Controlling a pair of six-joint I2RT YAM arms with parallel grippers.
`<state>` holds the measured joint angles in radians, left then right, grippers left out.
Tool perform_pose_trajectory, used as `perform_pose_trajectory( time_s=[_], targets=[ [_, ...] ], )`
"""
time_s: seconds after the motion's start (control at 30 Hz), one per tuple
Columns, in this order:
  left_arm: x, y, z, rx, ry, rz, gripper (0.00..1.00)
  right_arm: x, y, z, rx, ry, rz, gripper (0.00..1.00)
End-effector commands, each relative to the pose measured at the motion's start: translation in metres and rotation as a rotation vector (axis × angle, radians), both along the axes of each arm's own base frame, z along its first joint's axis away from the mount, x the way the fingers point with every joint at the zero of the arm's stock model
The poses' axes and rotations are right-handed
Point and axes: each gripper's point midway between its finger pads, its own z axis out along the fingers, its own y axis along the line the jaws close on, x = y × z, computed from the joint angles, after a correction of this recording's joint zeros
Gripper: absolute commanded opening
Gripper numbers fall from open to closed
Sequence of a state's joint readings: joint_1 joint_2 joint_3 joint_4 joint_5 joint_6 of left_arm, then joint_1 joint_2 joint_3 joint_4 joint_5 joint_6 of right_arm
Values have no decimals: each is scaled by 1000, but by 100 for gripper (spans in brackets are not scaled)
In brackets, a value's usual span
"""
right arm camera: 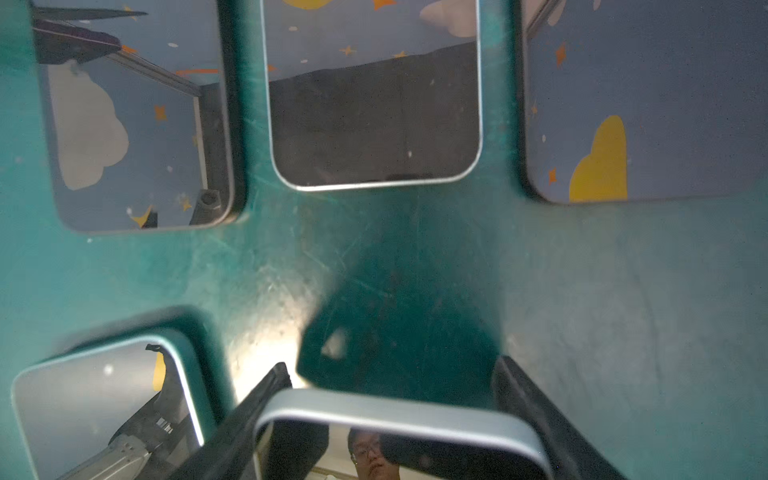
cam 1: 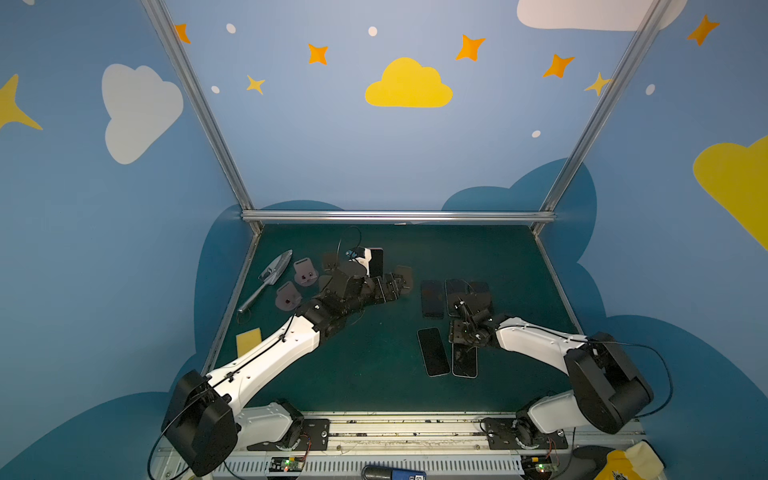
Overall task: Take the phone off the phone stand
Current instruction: 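Lower the white-edged phone flat beside the teal-edged phone with the right gripper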
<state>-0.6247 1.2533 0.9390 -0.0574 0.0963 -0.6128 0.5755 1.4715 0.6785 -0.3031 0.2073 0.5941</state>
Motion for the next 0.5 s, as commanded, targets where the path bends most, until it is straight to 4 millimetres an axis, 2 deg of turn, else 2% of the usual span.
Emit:
perform_pose_trajectory(
  time_s=[0.0,0.07,0.1,0.47],
  targets=[
    [4,-3,12,-1,-27,-4,100,-12,-6,-19,-19,80,1,72],
    [4,-3,11,1,-25,-2,100,-13,-8,-21,-27,91,-4,72],
    [3,-2,13,0,-29,-2,100,-6,-3,-15,-14,75,-4,72],
    [1,-6,11,1,-29,-10,100,-11,3,-18,6,122,20,75]
  ],
)
